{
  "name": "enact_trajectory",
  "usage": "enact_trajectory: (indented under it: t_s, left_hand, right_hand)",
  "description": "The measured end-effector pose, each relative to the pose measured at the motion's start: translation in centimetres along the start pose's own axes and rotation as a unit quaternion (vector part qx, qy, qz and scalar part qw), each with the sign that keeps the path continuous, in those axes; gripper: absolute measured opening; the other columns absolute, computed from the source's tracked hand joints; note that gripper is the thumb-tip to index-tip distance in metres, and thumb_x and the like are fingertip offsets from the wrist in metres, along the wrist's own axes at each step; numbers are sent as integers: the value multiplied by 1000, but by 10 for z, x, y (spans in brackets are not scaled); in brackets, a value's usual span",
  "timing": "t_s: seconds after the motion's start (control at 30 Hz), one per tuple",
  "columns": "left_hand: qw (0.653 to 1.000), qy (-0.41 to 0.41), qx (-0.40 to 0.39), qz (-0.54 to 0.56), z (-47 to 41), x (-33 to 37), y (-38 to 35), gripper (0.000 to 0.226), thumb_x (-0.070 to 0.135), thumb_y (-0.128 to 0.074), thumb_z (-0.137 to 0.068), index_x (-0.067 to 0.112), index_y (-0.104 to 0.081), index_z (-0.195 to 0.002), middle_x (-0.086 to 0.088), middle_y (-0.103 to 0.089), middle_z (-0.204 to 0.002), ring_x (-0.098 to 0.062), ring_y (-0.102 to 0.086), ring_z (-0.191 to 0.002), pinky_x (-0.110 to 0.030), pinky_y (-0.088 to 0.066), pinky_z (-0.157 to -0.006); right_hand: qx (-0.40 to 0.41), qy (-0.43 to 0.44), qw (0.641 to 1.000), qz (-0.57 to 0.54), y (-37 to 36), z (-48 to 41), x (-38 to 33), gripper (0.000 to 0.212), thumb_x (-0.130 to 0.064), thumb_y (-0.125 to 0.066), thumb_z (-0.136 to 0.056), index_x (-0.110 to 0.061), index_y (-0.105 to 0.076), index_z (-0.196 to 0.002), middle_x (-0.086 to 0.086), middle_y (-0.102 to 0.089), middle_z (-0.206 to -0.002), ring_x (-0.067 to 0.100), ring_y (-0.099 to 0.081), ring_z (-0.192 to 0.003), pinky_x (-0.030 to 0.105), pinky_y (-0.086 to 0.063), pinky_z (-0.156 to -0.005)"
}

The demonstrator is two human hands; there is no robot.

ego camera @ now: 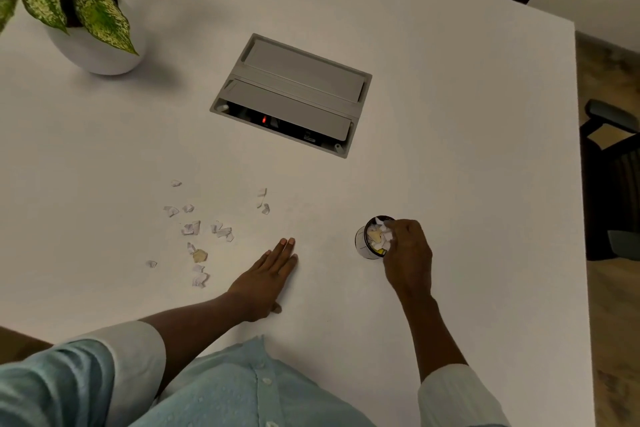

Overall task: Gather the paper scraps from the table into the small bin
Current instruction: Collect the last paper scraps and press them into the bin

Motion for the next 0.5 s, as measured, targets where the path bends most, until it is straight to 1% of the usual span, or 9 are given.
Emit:
enact_trajectory:
  t_s: [0.07, 0.13, 0.17, 0.2, 0.27, 0.33, 0.4, 0.47, 0.5]
  left_hand:
    - [1000, -5, -3, 1, 1, -2, 0, 123, 35, -79, -89, 15, 15, -165, -6, 43, -166, -25, 38, -154, -38, 9, -132]
    - [1000, -6, -1, 2, 1, -3, 0, 124, 33, -80, -89, 15, 16, -165, -6, 43, -166, -25, 39, -154, -37, 10, -131]
    - [1000, -6, 2, 2, 1, -3, 1, 124, 33, -80, -89, 15, 16, -165, -6, 43, -166, -26, 39, -154, -37, 10, -131]
    - [1000, -6, 5, 2, 1, -2, 1, 124, 32, -80, -89, 14, 16, -165, -6, 43, -166, -26, 38, -154, -37, 11, -130]
    - [1000, -6, 11, -1, 1, -1, 1, 123, 30, -81, -89, 13, 15, -165, -8, 42, -166, -27, 38, -154, -37, 11, -130]
    - [1000, -5, 15, -6, 2, 0, 2, 122, 28, -81, -89, 12, 13, -166, -9, 41, -166, -28, 37, -154, -39, 9, -131]
    - [1000, -7, 15, -14, 2, 0, 2, 121, 27, -80, -89, 12, 12, -166, -10, 40, -167, -28, 36, -154, -40, 8, -132]
    - [1000, -8, 17, -23, 2, 0, 3, 120, 28, -80, -89, 11, 11, -166, -11, 38, -168, -28, 36, -155, -40, 8, -131]
    - [999, -9, 18, -27, 2, 0, 3, 120, 29, -80, -89, 11, 10, -166, -12, 37, -168, -28, 35, -155, -40, 8, -131]
  right_hand:
    - [-20, 12, 999, 39, -6, 6, -3, 50, 13, -63, -79, -16, -68, -119, 2, -64, -117, 27, -64, -105, 37, -56, -81]
    - [-45, 41, 995, 79, -15, 12, -9, 53, 9, -62, -81, -17, -66, -127, 2, -67, -125, 28, -64, -116, 42, -54, -92]
    - [-57, 59, 991, 101, -21, 15, -11, 52, 5, -62, -85, -17, -64, -132, 2, -67, -131, 26, -63, -124, 45, -50, -102]
    - [-69, 70, 987, 125, -27, 19, -11, 48, -2, -62, -91, -17, -61, -137, 3, -65, -137, 23, -59, -132, 48, -43, -112]
    - [-90, 71, 979, 166, -38, 25, -5, 42, -19, -57, -101, -16, -56, -143, 4, -59, -147, 19, -51, -142, 54, -25, -123]
    - [-114, 64, 973, 188, -49, 28, 1, 45, -34, -50, -105, -15, -53, -146, 4, -56, -151, 18, -45, -146, 57, -14, -126]
    - [-152, 50, 966, 204, -60, 27, 7, 55, -47, -37, -107, -18, -45, -152, 1, -48, -157, 15, -37, -151, 55, -6, -127]
    - [-173, 42, 960, 217, -66, 25, 10, 61, -53, -27, -106, -20, -38, -156, -1, -42, -162, 13, -30, -154, 52, 0, -128]
    - [-171, 39, 960, 217, -65, 23, 9, 61, -53, -27, -106, -20, -38, -156, -1, -42, -161, 13, -29, -154, 52, 0, -128]
Point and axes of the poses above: each hand's wrist, its own z-axis away from the middle knuckle, its own y-axis out of the back of the hand, x = y × z, the point moved 10 cm from there along -z, towards the middle knuckle
